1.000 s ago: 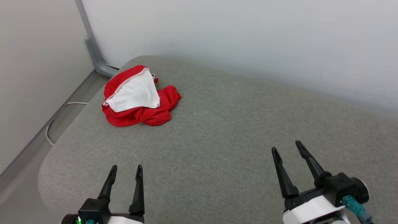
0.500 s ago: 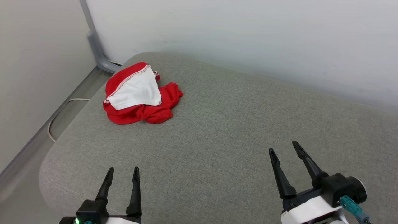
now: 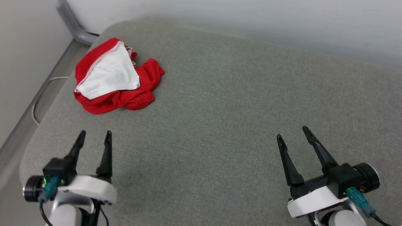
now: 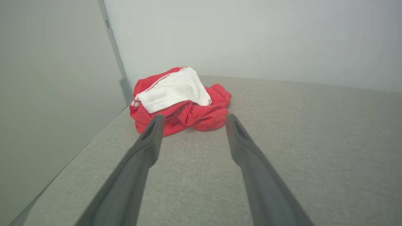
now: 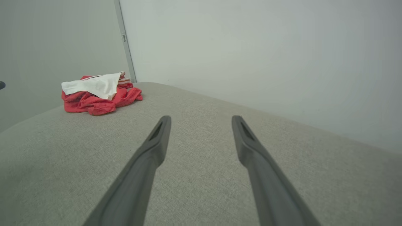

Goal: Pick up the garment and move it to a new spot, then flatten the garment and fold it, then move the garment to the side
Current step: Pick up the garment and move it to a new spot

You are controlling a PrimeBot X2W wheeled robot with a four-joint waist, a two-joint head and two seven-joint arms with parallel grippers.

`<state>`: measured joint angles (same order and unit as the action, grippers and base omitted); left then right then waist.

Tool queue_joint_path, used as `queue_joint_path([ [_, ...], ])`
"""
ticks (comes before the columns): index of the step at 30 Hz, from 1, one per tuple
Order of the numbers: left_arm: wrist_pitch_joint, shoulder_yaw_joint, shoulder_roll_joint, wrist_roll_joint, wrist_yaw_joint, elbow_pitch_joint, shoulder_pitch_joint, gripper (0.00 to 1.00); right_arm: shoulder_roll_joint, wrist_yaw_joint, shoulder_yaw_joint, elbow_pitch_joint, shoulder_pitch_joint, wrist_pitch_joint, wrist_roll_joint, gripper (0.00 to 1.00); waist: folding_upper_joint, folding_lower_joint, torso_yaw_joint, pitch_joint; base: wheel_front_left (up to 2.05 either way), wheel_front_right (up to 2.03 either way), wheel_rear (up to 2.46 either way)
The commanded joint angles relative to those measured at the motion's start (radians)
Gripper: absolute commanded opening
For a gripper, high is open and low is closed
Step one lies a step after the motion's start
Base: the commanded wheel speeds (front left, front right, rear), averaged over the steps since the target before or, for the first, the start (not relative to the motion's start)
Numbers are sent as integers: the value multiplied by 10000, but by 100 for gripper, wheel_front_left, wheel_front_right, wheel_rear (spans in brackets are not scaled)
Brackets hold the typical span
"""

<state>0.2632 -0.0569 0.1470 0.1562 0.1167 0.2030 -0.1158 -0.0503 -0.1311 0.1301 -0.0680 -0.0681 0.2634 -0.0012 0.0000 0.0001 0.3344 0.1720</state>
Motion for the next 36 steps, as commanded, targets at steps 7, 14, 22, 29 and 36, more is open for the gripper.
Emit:
queue_joint_path([
  [7,-2426,208,1952,1095,124,2160,-3259,100,-277,7,-300,209,-636,22,-456,100,0,-1,-539,2089,0,0,0],
  [14,-6108,2039,4614,3783,136,3143,-6136,100,-586,7,-364,533,-1129,22,-593,100,0,-1,-1067,3491,0,0,0],
  [22,-7919,3083,5548,6236,125,3625,-6992,100,-593,8,-399,575,-1346,18,-638,100,0,-1,-1626,4099,0,0,0],
  [29,-8272,3827,5422,7204,135,4037,-7045,100,-600,11,-420,605,-1432,7,-722,100,0,-1,-1801,4325,0,0,0],
  [36,-7604,4317,5482,7712,148,4493,-7060,0,-484,11,-399,445,-1387,9,-790,100,0,-1,-1811,4046,0,0,0],
])
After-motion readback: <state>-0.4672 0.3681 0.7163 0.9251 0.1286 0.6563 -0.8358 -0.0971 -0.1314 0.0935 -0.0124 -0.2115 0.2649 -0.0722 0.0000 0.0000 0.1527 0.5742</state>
